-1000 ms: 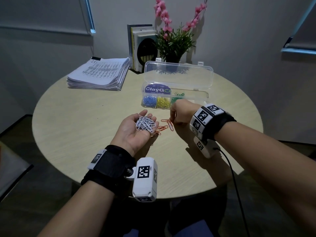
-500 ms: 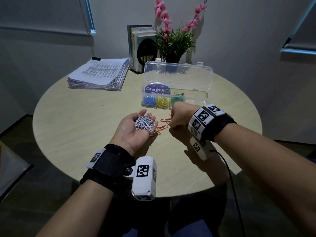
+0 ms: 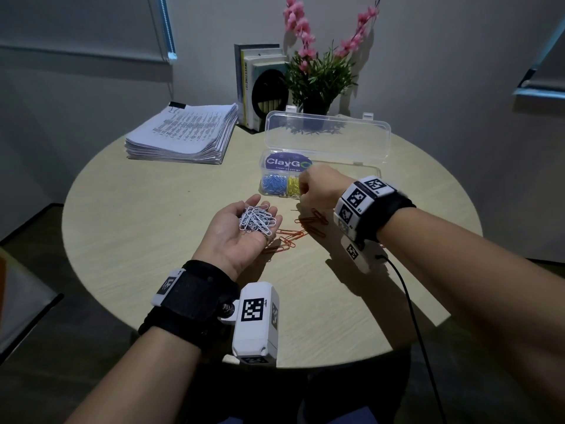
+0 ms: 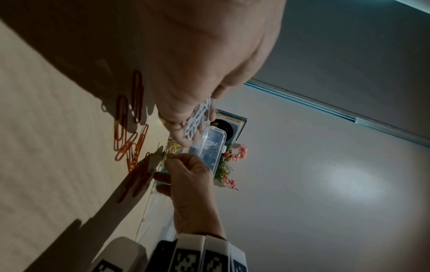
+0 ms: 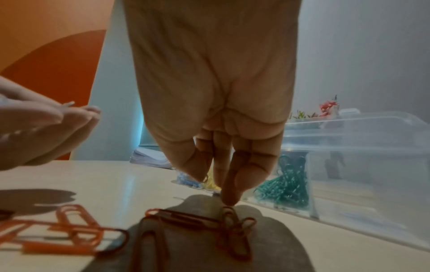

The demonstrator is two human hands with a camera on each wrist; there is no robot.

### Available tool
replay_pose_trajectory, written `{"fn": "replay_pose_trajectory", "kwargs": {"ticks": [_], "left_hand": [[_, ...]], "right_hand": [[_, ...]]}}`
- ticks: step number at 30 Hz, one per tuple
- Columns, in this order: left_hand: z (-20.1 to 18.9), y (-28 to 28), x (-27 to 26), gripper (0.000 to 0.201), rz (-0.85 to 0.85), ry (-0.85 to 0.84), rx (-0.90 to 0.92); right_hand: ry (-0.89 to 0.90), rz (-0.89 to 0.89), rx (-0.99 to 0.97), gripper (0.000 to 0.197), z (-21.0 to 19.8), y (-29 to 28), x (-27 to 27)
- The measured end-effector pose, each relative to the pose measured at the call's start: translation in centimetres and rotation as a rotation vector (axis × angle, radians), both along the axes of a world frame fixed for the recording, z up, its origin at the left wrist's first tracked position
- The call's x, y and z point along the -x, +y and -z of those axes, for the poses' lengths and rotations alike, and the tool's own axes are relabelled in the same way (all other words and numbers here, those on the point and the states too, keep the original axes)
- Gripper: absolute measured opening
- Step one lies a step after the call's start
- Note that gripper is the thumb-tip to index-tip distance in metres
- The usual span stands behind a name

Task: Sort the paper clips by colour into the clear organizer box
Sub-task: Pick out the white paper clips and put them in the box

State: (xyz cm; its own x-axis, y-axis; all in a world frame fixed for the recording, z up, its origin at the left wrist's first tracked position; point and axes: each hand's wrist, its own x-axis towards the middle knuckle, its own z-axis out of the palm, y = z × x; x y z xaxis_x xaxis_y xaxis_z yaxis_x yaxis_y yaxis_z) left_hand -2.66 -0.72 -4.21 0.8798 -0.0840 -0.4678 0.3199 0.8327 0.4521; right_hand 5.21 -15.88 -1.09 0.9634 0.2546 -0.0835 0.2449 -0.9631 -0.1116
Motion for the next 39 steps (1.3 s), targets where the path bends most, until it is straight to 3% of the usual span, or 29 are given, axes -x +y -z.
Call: {"fn": "replay_pose_trajectory", "kwargs": {"ticks": [5, 8, 12, 18, 39], "left_hand": [[0.0, 0.4, -0.4, 0.031, 0.001, -0.008, 0.011], [0.0, 0.7, -0.6, 0.032, 0.002, -0.011, 0.016], [0.1, 1.0, -0.7, 0.033, -0.009, -0.009, 0.024], [0.0, 1.7, -0.7, 0.034, -0.025, -0.004, 0.037], [0.4, 1.5, -0.8, 0.037, -0.016, 0.041, 0.021]], "right_hand": [[0.029, -0.085, 0.141, 0.013, 0.7, 0.9, -0.5], [0.046, -0.109, 0.1, 0.004, 0.6, 1.0, -0.6], [0.041, -0.105, 0.013, 0.008, 0.0, 0.9, -1.1], [0.046, -0.079, 0.085, 0.02, 1.0, 0.8, -1.7], [0.035, -0.17, 0.143, 0.017, 0.9, 0.9, -0.6]]}}
